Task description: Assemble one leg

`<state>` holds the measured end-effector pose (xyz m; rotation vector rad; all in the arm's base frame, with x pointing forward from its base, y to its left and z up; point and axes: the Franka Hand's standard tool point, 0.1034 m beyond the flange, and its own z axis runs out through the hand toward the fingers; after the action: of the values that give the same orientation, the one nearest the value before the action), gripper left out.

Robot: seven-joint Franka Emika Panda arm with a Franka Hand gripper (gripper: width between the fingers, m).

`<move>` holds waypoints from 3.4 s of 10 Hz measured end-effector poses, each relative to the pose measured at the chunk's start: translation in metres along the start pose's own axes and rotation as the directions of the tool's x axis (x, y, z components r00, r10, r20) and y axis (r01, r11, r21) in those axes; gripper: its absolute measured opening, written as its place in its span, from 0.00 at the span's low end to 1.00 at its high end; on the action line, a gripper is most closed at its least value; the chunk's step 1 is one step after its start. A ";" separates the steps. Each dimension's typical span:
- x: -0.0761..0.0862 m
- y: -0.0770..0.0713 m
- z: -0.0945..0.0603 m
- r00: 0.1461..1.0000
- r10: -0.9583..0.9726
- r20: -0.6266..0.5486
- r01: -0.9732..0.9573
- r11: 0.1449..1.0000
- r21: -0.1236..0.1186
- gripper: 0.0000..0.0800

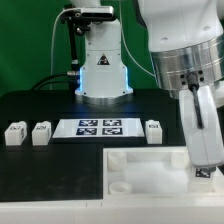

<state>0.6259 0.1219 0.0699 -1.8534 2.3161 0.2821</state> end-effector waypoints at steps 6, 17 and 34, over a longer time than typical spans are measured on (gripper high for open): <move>0.002 0.006 0.000 0.856 -0.516 -0.032 0.514 0.855 -0.064 0.81; 0.003 0.000 0.001 0.386 -0.920 -0.069 0.916 0.391 -0.091 0.48; 0.003 -0.003 0.003 0.992 0.127 0.015 -0.128 0.992 0.006 0.79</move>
Offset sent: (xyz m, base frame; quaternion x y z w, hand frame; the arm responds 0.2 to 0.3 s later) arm -0.0045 -0.0083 -0.0010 -0.0370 0.0223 -0.1555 0.9869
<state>0.6283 0.1194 0.0664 -1.6971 2.4267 0.3020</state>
